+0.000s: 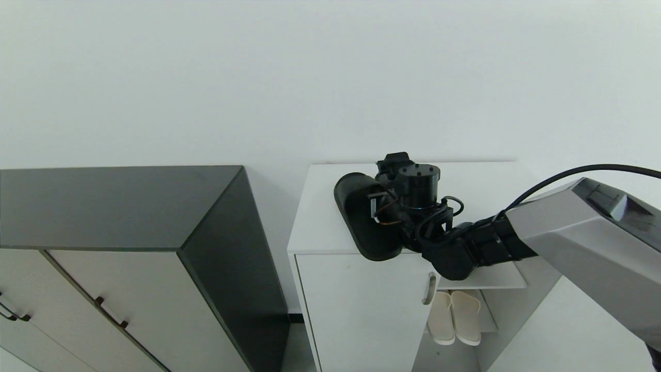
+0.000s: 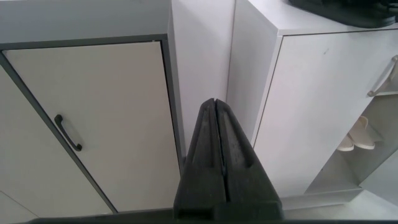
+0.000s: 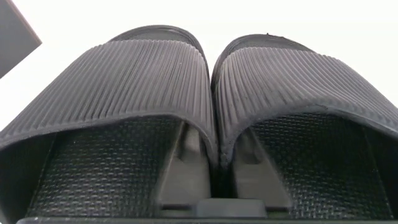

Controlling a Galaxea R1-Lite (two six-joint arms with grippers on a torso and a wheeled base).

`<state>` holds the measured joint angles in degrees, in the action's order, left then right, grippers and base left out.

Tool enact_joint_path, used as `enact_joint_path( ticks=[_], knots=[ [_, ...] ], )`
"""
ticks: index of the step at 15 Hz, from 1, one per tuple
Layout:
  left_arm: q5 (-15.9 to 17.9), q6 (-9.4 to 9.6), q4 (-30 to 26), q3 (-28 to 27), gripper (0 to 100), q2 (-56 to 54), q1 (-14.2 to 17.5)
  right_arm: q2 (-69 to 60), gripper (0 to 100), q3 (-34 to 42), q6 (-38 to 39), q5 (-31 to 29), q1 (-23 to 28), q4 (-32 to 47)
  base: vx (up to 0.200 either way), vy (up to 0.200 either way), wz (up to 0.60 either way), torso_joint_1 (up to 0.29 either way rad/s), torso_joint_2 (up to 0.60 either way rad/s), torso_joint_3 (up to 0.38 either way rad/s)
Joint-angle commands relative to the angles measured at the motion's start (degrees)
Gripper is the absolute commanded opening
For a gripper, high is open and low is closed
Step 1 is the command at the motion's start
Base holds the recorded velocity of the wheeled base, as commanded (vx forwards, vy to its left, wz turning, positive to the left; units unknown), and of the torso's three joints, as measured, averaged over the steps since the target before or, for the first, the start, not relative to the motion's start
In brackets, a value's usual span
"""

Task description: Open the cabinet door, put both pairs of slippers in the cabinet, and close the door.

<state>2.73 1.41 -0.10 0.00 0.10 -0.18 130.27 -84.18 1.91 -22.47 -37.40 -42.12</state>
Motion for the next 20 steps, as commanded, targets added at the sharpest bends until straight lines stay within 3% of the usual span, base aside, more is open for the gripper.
enact_joint_path(
  ticks=[1, 6, 10, 13, 20],
  knots=[
    [-0.01, -0.01, 0.01, 0.0, 0, -0.01, 0.01, -1.77, 0, 1.38, 0.02, -0.3, -0.48, -0.16, 0.0, 0.0, 0.0, 0.0, 0.0, 0.0],
    [-0.01, -0.01, 0.01, 0.0, 0, -0.01, 0.01, -10.83, 0, 9.73, 0.11, -0.3, -1.8, -0.16, 0.0, 0.0, 0.0, 0.0, 0.0, 0.0],
    [-0.01, 0.17, 0.01, 0.0, 0, -0.01, 0.01, -17.86, 0, 23.44, 0.55, -0.3, -3.73, -2.97, 0.0, 0.0, 0.0, 0.0, 0.0, 0.0],
    [-0.01, 0.17, 0.01, 0.0, 0, -0.01, 0.01, -21.81, 0, 35.48, 1.43, -0.3, -4.7, -10.7, 0.0, 0.0, 0.0, 0.0, 0.0, 0.0],
    [-0.01, 0.08, 0.01, 0.0, 0, -0.01, 0.01, -22.87, 0, 38.21, 1.34, -0.38, -8.21, -11.58, 0.0, 0.0, 0.0, 0.0, 0.0, 0.0]
  ],
)
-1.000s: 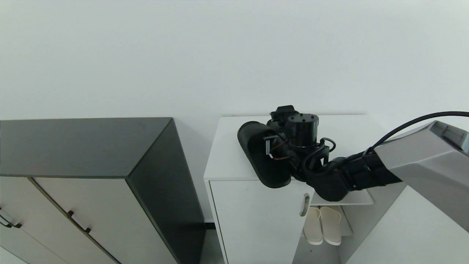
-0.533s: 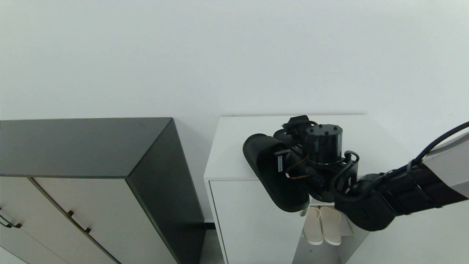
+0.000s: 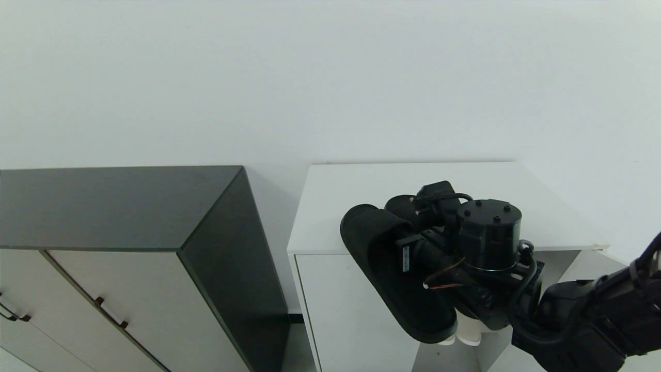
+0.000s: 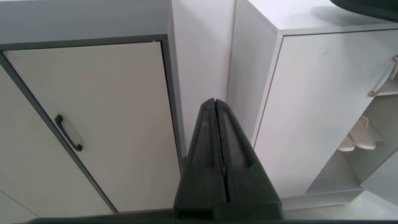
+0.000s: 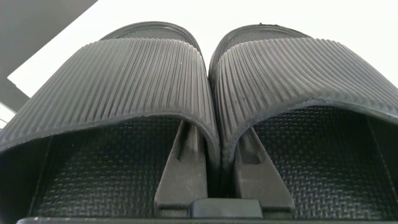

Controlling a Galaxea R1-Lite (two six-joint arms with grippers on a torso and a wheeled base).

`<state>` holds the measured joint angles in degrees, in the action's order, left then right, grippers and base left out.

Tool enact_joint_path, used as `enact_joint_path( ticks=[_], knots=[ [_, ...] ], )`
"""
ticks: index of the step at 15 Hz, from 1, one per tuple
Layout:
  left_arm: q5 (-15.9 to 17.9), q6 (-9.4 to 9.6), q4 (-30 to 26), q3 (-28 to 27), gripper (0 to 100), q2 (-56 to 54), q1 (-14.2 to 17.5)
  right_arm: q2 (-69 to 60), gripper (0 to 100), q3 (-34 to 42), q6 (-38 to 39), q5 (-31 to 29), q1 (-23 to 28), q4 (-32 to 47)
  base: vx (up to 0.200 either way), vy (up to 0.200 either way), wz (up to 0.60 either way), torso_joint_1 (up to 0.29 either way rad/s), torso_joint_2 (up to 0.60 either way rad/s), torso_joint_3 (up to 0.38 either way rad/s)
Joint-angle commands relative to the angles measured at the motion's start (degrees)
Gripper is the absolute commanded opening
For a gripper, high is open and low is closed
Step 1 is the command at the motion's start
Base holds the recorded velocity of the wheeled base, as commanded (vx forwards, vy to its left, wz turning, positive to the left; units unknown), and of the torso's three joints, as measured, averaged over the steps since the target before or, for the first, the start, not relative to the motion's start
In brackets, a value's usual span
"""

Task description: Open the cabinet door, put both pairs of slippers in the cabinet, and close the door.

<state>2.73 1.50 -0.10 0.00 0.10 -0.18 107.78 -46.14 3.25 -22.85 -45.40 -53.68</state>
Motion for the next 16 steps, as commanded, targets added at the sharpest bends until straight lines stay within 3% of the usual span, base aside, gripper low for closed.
enact_joint_path(
  ticks=[1, 14, 16],
  knots=[
    [-0.01, -0.01, 0.01, 0.0, 0, -0.01, 0.01, -0.37, 0, 0.26, 0.08, -0.01, -0.31, -0.03, 0.0, 0.0, 0.0, 0.0, 0.0, 0.0],
    [-0.18, -0.53, 0.01, 0.0, 0, -0.01, 0.01, 0.68, 0, 1.14, 0.26, -0.01, -0.39, -1.43, -0.185, 0.0, 0.0, 0.001, 0.0, 0.004],
    [-0.18, -0.44, 0.01, 0.0, 0, -0.01, 0.01, 0.77, 0, 1.23, 0.35, -0.01, -0.57, -1.43, 0.0, 0.0, 0.0, 0.0, 0.0, 0.0]
  ],
)
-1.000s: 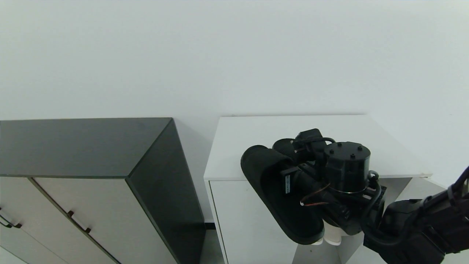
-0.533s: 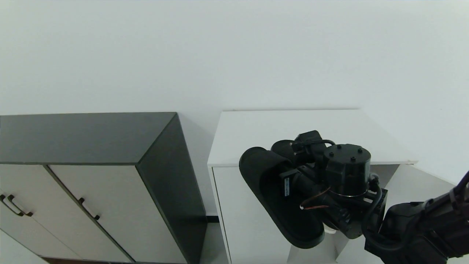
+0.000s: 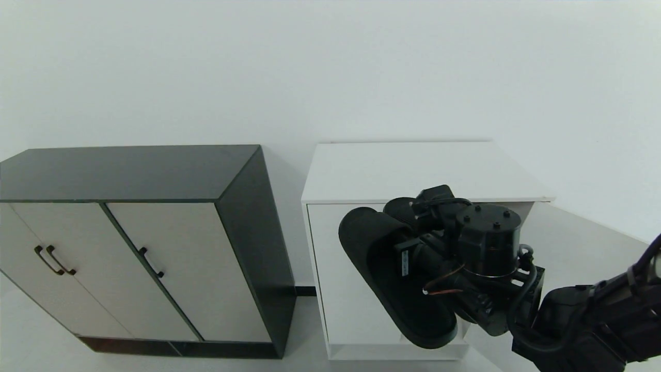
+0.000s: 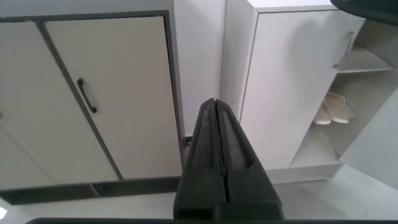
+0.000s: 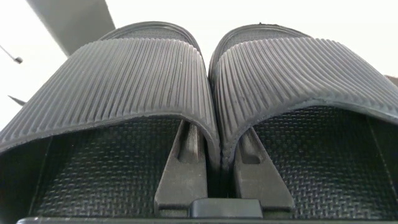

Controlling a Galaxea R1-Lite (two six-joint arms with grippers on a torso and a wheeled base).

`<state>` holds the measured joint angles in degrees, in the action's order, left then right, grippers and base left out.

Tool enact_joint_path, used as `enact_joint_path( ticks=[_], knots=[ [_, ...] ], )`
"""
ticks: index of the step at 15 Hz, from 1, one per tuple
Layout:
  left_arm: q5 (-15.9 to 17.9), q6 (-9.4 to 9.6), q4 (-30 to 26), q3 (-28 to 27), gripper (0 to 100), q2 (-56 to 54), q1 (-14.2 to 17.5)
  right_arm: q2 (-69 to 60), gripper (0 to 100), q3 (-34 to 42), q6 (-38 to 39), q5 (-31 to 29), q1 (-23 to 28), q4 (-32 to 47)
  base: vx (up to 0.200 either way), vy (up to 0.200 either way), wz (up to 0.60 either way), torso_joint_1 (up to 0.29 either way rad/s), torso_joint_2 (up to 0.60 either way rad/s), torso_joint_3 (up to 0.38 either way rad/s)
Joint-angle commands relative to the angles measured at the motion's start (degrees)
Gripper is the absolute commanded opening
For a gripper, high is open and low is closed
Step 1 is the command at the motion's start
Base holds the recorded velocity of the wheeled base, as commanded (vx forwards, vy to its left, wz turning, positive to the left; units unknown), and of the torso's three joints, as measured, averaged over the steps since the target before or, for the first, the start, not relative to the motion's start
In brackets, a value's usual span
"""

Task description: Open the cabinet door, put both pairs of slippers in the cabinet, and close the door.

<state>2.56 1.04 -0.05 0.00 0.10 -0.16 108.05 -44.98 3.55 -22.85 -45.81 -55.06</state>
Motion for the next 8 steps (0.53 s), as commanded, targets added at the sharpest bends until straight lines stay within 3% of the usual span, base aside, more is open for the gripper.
enact_joint_path(
  ticks=[1, 8],
  knots=[
    [-0.01, 0.02, 0.05, 0.0, 0, -0.01, -0.02, 0.5, 0, 0.33, 0.06, -0.01, -0.33, -0.04, 0.0, 0.0, 0.0, 0.0, 0.0, 0.0],
    [-0.01, 0.02, -0.04, 0.0, 0, -0.01, -0.02, 1.91, 0, 0.86, 0.5, -0.01, -0.42, -2.86, 0.0, 0.0, 0.0, 0.0, 0.0, 0.0]
  ],
)
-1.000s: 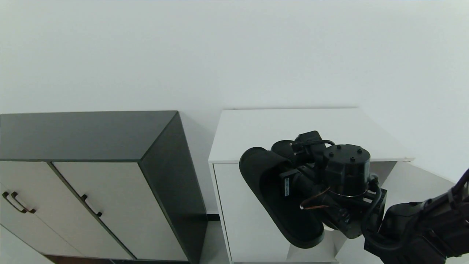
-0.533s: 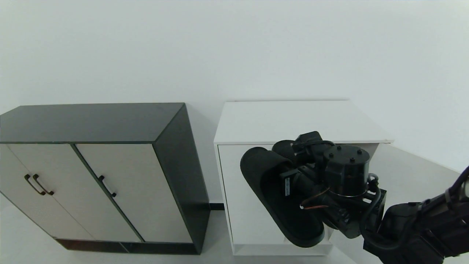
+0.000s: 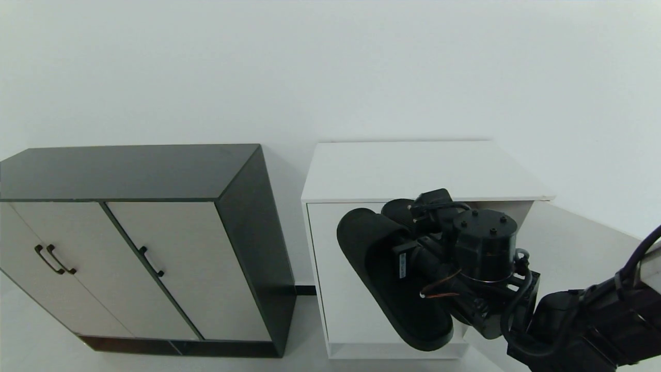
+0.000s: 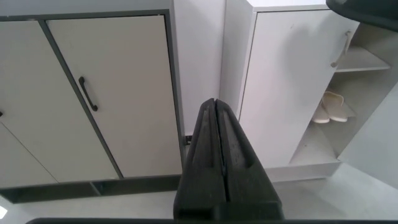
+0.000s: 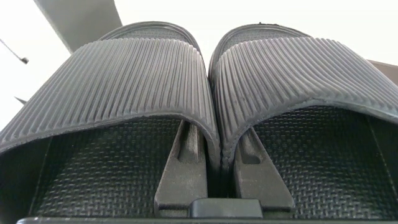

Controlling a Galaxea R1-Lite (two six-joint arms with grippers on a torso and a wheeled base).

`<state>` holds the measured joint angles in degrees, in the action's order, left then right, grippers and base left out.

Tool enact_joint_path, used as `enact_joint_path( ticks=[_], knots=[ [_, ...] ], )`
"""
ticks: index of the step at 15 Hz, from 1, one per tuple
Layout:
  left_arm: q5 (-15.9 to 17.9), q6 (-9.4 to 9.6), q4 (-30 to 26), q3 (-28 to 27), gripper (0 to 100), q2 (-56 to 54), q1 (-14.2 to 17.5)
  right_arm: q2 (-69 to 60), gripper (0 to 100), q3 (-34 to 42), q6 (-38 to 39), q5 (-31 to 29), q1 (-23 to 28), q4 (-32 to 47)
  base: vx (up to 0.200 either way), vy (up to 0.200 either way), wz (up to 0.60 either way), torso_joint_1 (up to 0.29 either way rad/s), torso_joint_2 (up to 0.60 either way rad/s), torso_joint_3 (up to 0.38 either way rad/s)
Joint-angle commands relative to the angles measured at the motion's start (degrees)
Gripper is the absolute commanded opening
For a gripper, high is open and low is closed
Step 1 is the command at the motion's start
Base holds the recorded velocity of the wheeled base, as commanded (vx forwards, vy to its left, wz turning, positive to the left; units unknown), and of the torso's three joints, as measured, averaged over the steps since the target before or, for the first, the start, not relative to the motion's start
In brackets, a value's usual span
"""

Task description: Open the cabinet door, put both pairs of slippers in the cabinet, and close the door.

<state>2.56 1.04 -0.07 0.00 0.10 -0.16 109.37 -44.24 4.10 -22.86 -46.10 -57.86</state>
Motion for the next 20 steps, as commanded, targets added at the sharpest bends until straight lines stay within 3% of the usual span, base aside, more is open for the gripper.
enact_joint_path(
  ticks=[1, 6, 20],
  knots=[
    [-0.01, 0.11, -0.01, 0.0, 0, -0.01, -0.02, 0.58, 0, 0.12, -0.05, 0.01, -0.13, -0.15, 0.0, 0.0, 0.0, 0.0, 0.0, 0.0],
    [-0.01, 0.02, -0.01, 0.0, 0, -0.01, -0.02, 0.58, 0, 0.38, -0.05, -0.08, -0.39, -0.15, 0.0, 0.0, 0.0, 0.0, 0.0, 0.0],
    [-0.01, -0.07, -0.01, 0.0, 0, -0.01, -0.02, -0.92, 0, 2.23, -0.05, -0.08, -0.39, -0.15, 0.0, -0.2, 0.0, 0.002, 0.0, 0.001]
  ],
)
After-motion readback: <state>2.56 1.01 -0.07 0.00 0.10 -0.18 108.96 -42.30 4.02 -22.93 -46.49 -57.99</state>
